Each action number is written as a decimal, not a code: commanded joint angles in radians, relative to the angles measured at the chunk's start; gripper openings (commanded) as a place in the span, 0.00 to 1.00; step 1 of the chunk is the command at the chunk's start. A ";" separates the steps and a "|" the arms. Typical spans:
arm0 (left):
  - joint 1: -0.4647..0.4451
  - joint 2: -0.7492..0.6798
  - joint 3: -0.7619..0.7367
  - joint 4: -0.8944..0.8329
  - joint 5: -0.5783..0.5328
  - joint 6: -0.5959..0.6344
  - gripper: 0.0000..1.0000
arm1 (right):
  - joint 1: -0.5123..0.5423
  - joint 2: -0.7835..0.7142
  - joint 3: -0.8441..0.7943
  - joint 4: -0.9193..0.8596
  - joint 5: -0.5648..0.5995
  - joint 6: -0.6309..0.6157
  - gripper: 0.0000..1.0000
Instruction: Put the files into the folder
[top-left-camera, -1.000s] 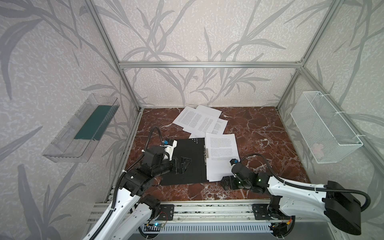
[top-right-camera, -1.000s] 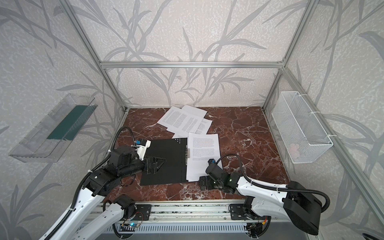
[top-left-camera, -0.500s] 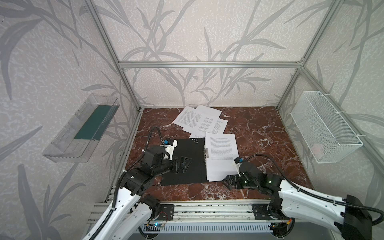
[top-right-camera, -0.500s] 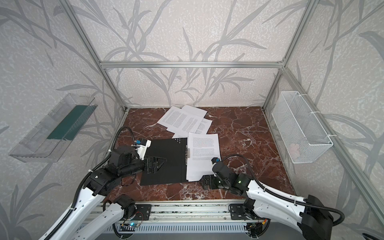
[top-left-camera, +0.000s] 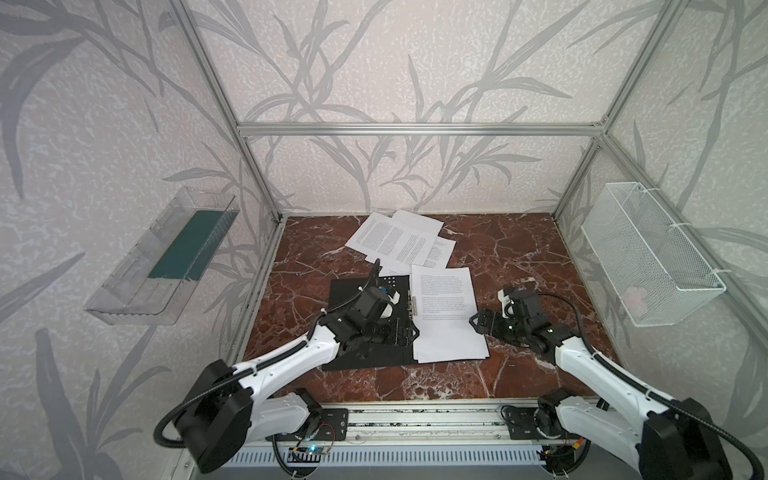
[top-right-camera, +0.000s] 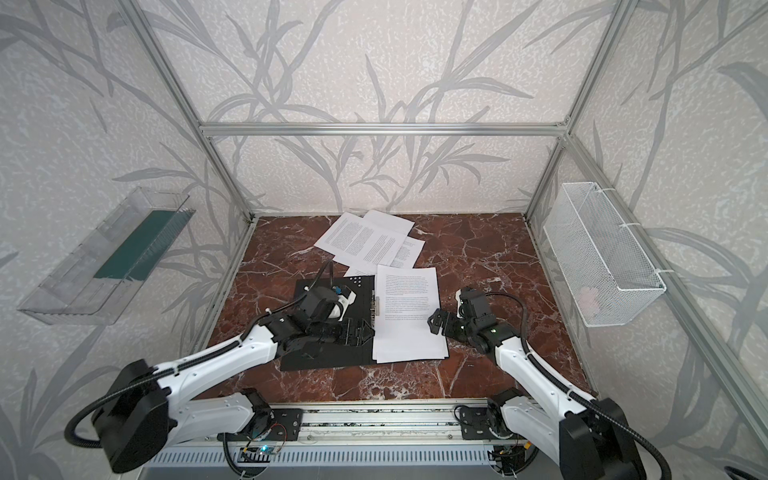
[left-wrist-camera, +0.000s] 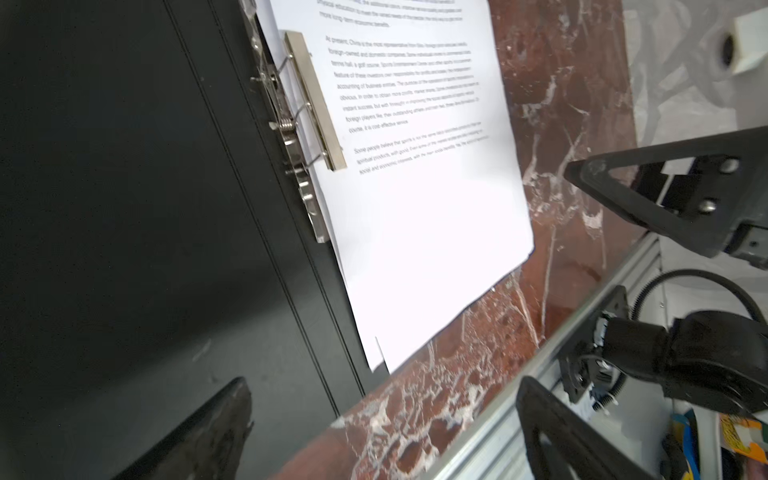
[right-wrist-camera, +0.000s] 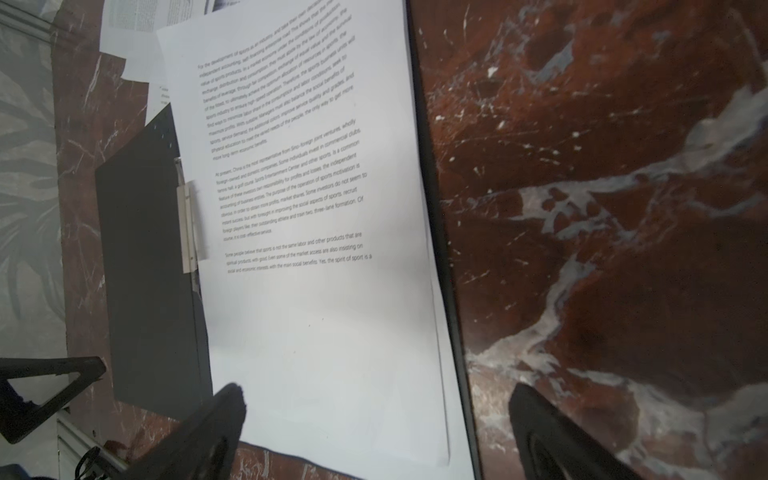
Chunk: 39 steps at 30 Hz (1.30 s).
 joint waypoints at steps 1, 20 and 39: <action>-0.012 0.124 0.070 0.080 0.020 0.017 0.99 | -0.032 0.080 0.026 0.093 -0.075 -0.040 0.99; -0.080 0.397 0.166 0.070 0.062 0.094 0.99 | -0.027 0.206 -0.018 0.232 -0.228 -0.046 0.99; -0.080 0.380 0.139 0.095 0.066 0.102 0.99 | 0.039 0.187 0.046 0.141 -0.101 -0.075 0.99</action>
